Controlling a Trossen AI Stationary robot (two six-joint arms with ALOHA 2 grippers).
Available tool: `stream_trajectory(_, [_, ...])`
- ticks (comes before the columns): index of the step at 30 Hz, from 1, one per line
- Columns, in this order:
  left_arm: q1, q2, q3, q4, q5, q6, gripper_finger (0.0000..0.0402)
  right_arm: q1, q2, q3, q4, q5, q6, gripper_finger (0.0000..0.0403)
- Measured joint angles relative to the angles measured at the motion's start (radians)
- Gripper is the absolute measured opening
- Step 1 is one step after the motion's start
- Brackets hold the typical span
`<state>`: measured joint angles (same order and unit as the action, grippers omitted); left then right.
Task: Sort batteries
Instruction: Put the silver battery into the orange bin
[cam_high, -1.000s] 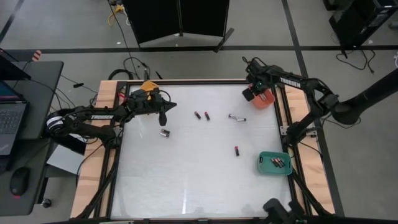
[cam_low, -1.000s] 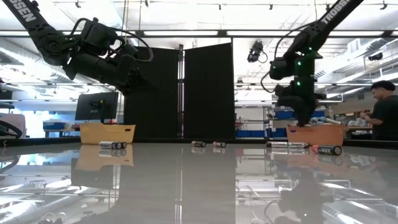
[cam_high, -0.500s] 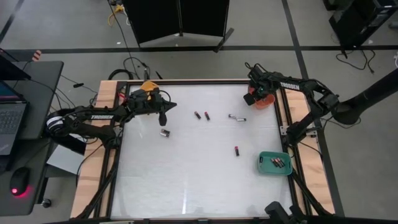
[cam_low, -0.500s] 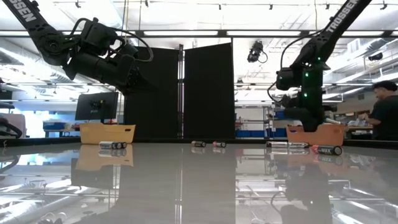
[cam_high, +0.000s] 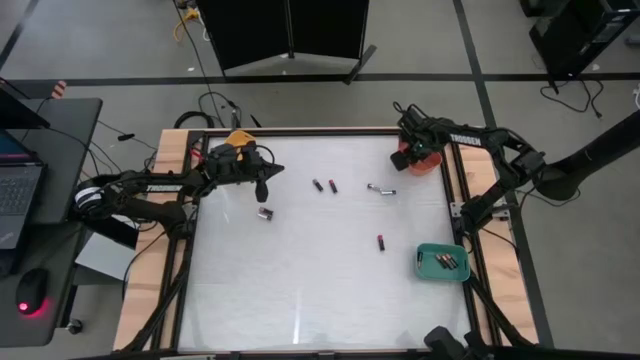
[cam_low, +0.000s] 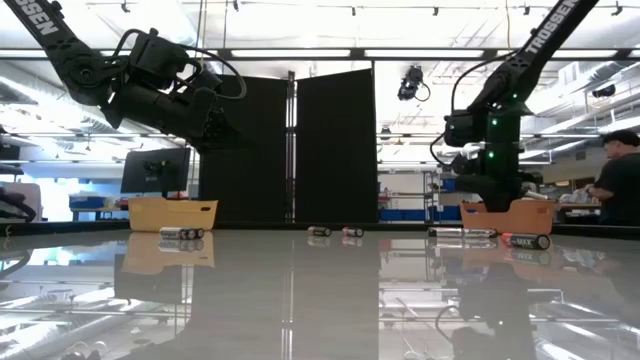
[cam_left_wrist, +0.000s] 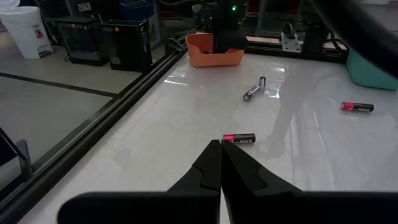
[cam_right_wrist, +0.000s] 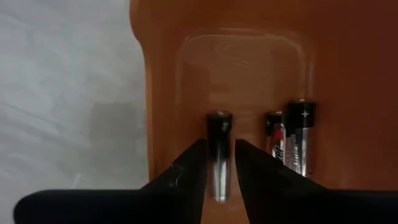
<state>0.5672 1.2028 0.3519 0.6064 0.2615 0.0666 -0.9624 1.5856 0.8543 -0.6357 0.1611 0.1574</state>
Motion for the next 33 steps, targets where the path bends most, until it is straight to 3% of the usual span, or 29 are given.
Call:
stream_trajectory(10, [0.000, 0.000, 0.000, 0.000, 0.014, 0.001, 0.0010, 0.067, -0.012, 0.049, -0.041, 0.111, -0.048, 0.0141])
stream_trajectory(14, [0.000, 0.000, 0.030, -0.046, 0.086, 0.000, 0.0010, 0.107, -0.060, 0.097, -0.091, 0.110, -0.092, 0.0121])
stream_trajectory(20, [-0.010, 0.000, 0.159, -0.347, 0.123, 0.062, 0.0010, 0.198, -0.174, 0.102, -0.062, -0.011, -0.158, 0.0015])
stream_trajectory(26, [-0.051, 0.000, 0.308, -0.647, 0.083, 0.179, 0.0010, 0.327, -0.227, -0.002, 0.175, -0.175, -0.128, 0.0019])
stream_trajectory(33, [-0.074, 0.000, 0.410, -0.910, 0.069, 0.188, 0.0010, 0.495, -0.228, -0.125, 0.446, -0.188, -0.038, 0.0014])
